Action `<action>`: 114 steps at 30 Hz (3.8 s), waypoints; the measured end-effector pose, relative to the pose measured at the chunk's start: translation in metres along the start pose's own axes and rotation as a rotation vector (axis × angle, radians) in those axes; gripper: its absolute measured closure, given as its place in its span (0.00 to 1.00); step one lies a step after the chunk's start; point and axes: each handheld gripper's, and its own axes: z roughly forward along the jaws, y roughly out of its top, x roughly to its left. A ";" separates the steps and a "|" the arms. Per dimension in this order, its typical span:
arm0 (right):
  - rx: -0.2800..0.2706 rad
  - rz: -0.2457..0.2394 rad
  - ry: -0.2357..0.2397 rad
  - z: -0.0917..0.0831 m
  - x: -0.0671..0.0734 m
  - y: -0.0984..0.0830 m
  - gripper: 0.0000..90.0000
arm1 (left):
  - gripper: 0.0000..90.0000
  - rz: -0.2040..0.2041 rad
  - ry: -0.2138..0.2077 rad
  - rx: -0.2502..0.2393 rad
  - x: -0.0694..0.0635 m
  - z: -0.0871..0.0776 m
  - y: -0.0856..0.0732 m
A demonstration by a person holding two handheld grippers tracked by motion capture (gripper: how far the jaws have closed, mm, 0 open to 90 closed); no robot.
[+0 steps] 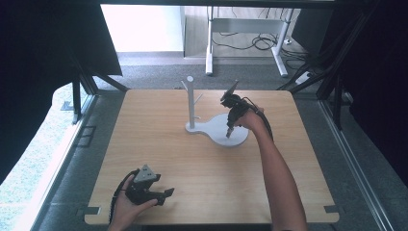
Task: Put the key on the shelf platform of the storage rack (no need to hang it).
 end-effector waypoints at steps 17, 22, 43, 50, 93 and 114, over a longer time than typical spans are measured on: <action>-0.016 0.044 -0.036 0.027 -0.011 -0.001 1.00 | 0.29 0.005 0.001 0.000 0.001 0.000 0.000; 0.001 0.048 -0.060 0.037 -0.015 -0.003 1.00 | 0.29 0.004 0.002 0.006 0.002 0.001 -0.001; -0.025 0.067 -0.048 0.043 -0.019 -0.004 0.95 | 0.28 0.004 -0.001 0.016 0.002 0.003 -0.002; -0.052 0.073 -0.038 0.036 -0.022 -0.007 0.86 | 0.28 0.006 0.002 0.016 0.002 0.003 -0.001; -0.393 -0.049 0.050 -0.019 0.016 -0.172 0.51 | 0.28 0.009 0.032 0.022 0.002 0.001 -0.002; -0.524 0.022 0.042 0.027 0.023 -0.265 0.53 | 0.28 0.009 0.042 0.043 0.002 0.006 -0.004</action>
